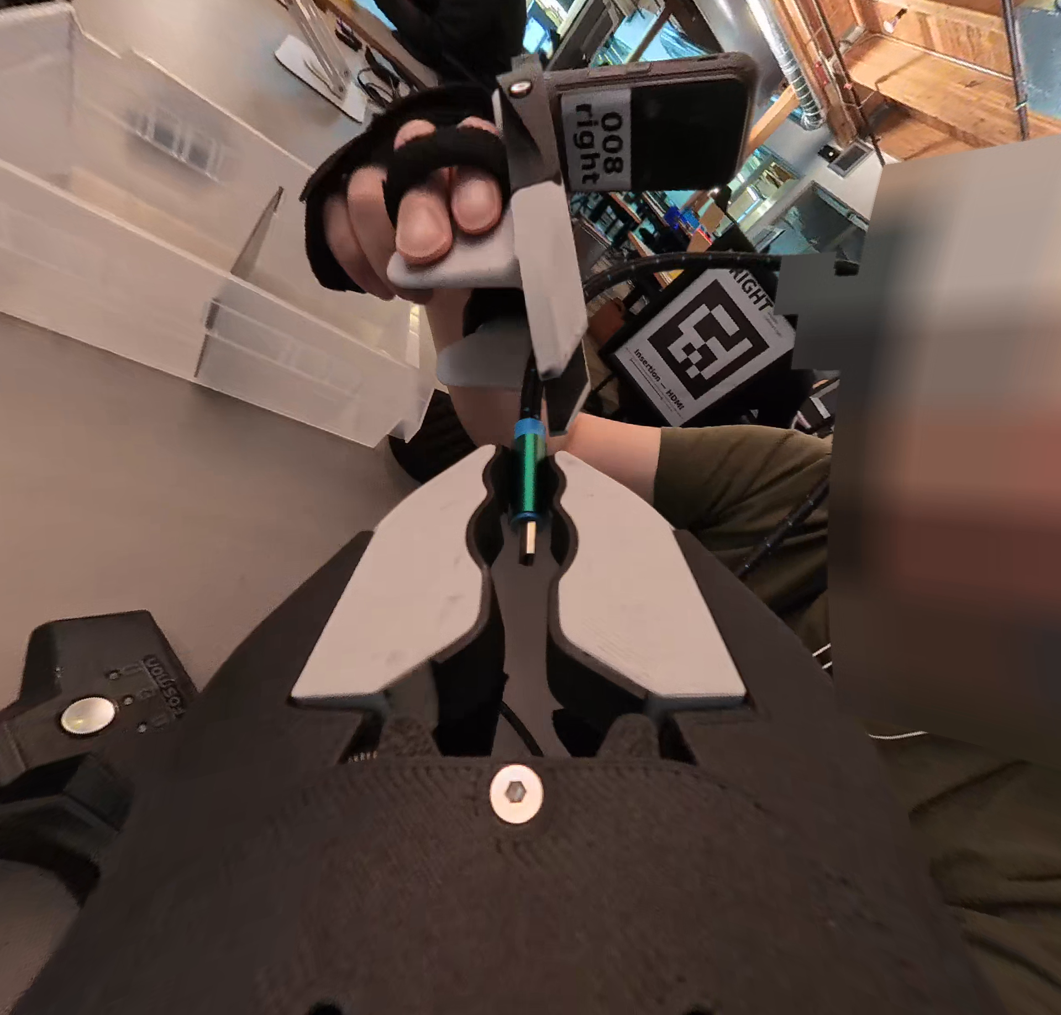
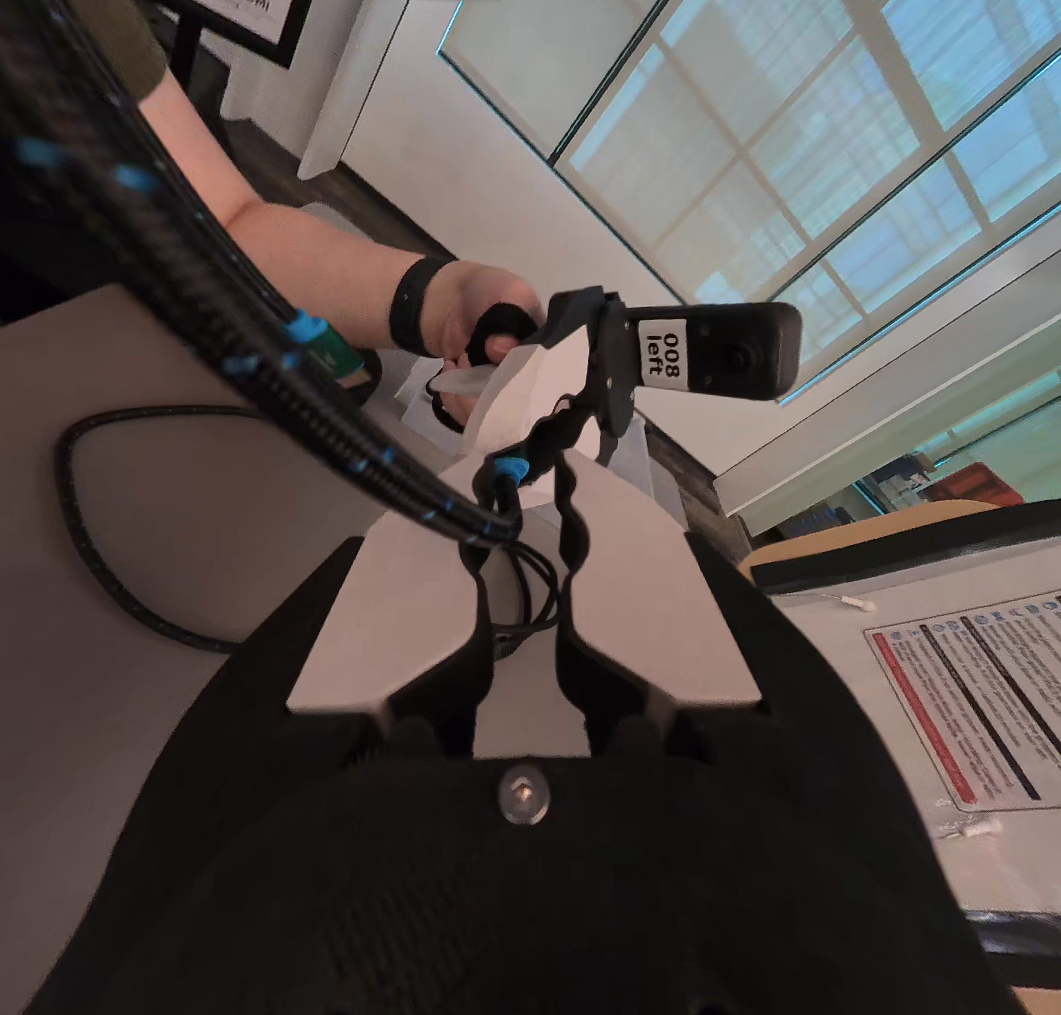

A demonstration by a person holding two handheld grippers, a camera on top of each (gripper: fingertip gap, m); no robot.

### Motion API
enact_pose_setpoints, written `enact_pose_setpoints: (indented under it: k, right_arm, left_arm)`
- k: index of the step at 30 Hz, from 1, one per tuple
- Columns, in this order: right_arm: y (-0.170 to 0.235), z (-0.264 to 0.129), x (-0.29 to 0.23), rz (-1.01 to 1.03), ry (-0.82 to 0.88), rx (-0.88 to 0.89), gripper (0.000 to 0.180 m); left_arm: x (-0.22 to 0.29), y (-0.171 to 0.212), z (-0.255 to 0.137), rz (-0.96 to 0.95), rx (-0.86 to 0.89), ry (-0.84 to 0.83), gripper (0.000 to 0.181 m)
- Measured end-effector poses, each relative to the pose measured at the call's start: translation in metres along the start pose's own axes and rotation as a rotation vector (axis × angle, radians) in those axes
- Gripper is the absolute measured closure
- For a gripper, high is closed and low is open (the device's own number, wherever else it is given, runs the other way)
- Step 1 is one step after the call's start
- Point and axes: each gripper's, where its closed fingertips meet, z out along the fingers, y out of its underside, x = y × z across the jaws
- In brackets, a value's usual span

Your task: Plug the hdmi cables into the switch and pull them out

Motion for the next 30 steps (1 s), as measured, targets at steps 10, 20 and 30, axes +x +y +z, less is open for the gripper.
enact_pose_setpoints:
  k: [10,20,30]
  right_arm:
    - [0.014,0.004,-0.013,0.014,-0.079,-0.126,0.168]
    - [0.037,-0.037,0.032,0.147,0.155,-0.21,0.156]
    - [0.013,-0.088,0.042,0.276,0.214,-0.116,0.159]
  left_arm:
    - [-0.006,0.005,0.003,-0.023,-0.018,0.012,0.17]
    - [-0.008,-0.034,-0.028,0.306,0.142,-0.299,0.17]
    - [-0.002,-0.06,-0.073,0.461,0.258,-0.603,0.17]
